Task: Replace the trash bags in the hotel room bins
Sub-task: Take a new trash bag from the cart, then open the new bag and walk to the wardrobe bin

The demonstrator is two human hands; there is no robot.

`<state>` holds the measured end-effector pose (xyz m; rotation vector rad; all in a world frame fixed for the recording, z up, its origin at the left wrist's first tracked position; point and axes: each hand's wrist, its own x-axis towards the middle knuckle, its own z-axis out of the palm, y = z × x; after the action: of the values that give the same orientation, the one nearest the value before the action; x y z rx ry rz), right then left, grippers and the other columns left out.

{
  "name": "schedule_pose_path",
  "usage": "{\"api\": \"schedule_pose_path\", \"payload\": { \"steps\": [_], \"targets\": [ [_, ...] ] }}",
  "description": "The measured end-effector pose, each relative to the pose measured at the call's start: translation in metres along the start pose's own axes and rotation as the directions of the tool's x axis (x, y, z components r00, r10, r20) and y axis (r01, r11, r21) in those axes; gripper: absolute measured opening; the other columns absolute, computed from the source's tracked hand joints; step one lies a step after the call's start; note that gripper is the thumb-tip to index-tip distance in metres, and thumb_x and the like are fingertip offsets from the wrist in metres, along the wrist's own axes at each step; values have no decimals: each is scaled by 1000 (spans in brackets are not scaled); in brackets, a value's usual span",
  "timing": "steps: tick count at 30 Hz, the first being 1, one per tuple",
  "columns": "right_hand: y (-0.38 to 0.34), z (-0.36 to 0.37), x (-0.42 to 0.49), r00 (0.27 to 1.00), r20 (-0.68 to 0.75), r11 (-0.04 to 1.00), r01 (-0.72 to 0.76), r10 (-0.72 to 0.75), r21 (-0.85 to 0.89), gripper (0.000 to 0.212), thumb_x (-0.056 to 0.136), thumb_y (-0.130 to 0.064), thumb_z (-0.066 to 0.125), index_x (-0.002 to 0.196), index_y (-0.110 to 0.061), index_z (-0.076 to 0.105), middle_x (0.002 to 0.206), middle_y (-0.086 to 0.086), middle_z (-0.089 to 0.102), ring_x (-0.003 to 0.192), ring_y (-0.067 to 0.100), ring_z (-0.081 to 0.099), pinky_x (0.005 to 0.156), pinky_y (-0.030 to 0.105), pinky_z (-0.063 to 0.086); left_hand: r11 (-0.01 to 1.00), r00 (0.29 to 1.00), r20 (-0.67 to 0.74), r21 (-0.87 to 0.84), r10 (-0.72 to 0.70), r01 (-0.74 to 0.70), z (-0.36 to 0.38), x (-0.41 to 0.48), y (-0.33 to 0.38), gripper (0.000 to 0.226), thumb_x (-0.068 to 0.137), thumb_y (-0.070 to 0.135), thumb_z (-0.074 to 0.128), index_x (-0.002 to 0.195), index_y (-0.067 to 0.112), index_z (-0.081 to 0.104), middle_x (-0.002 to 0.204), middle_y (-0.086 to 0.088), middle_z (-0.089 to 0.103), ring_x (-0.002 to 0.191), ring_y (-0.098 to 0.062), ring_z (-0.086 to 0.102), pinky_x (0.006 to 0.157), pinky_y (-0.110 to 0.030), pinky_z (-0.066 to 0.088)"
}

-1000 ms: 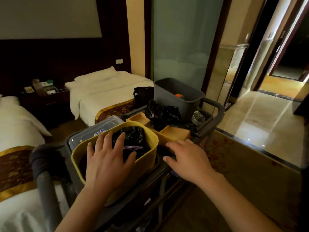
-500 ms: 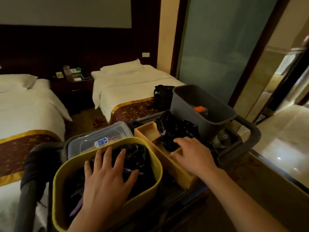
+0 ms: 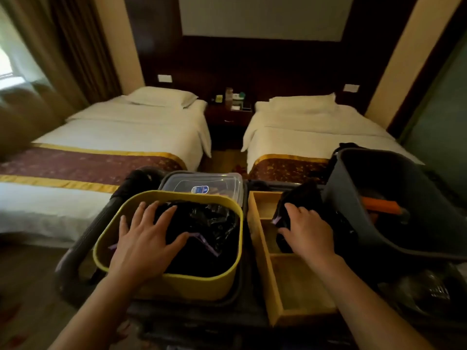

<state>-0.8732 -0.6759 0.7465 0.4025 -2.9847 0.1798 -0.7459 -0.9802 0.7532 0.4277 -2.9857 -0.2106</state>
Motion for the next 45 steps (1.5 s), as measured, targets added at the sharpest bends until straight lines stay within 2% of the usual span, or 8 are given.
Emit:
{"api": "schedule_pose_path", "payload": {
  "steps": [7, 18, 23, 28, 31, 37, 42, 45],
  "targets": [
    [12, -5, 6, 997, -79, 988, 34, -23, 152, 25, 100, -21, 48, 116, -22, 67, 105, -1, 65, 98, 22, 58, 72, 38, 54, 999, 999, -29, 11, -33, 33, 1, -5, 0, 85, 75, 80, 15, 151, 41, 21, 161, 0, 21, 151, -23, 5, 121, -56, 6],
    [-10, -57, -8, 912, -404, 779, 307, -76, 547, 9, 99, -19, 56, 96, -24, 63, 74, -13, 61, 55, 2, 51, 48, 21, 35, 1000, 994, -113, 9, 5, -4, 3, -12, 1, 62, 93, 59, 44, 149, 36, 32, 156, -2, 33, 149, -24, 16, 121, -53, 7],
    [-39, -100, -19, 826, -560, 625, 473, -69, 621, 10, 100, -13, 54, 99, -22, 57, 89, -22, 64, 79, -14, 59, 69, 3, 44, 997, 976, -216, -73, 16, -32, -3, -15, 5, 58, 93, 53, 49, 146, 30, 40, 148, -3, 46, 144, -26, 30, 120, -53, 17],
    [-66, -143, -17, 768, -637, 442, 596, -67, 671, 12, 102, -14, 50, 109, -10, 59, 102, -3, 72, 95, 8, 68, 85, 21, 53, 962, 972, -234, -267, -11, -53, -16, -25, 13, 66, 89, 55, 52, 147, 29, 37, 147, -2, 44, 138, -24, 36, 116, -48, 28],
    [-86, -167, -19, 754, -654, 354, 631, -70, 690, 13, 102, -15, 51, 109, -8, 59, 100, 0, 72, 91, 14, 68, 81, 23, 54, 838, 968, -237, -542, -85, -59, -34, -35, 17, 80, 77, 61, 57, 148, 35, 30, 146, 4, 42, 131, -17, 42, 106, -46, 42],
    [-141, -191, -31, 785, -607, 143, 620, -125, 772, 7, 99, -11, 55, 102, -15, 59, 91, -2, 70, 88, 9, 67, 80, 24, 55, 270, 976, -142, -958, -168, -93, -96, -54, 29, 102, 69, 53, 82, 150, 44, 20, 146, 6, 47, 129, -13, 51, 100, -46, 50],
    [-178, -204, -38, 837, -520, -123, 505, -173, 854, 9, 99, -13, 55, 103, -15, 62, 92, -3, 73, 93, 14, 70, 81, 28, 56, 150, 908, -229, -971, -350, -187, -127, -93, 23, 42, 76, 25, 70, 118, 24, 63, 107, -3, 74, 97, -18, 72, 73, -33, 60],
    [-199, -207, -43, 870, -433, -244, 379, -234, 893, 13, 99, -14, 55, 109, -9, 63, 86, -14, 74, 90, 4, 70, 79, 21, 54, 335, 783, -385, -911, -488, -239, -135, -124, 2, 11, 87, 12, 65, 96, 10, 72, 79, 2, 76, 71, -8, 71, 62, -19, 53]
  ]
}}
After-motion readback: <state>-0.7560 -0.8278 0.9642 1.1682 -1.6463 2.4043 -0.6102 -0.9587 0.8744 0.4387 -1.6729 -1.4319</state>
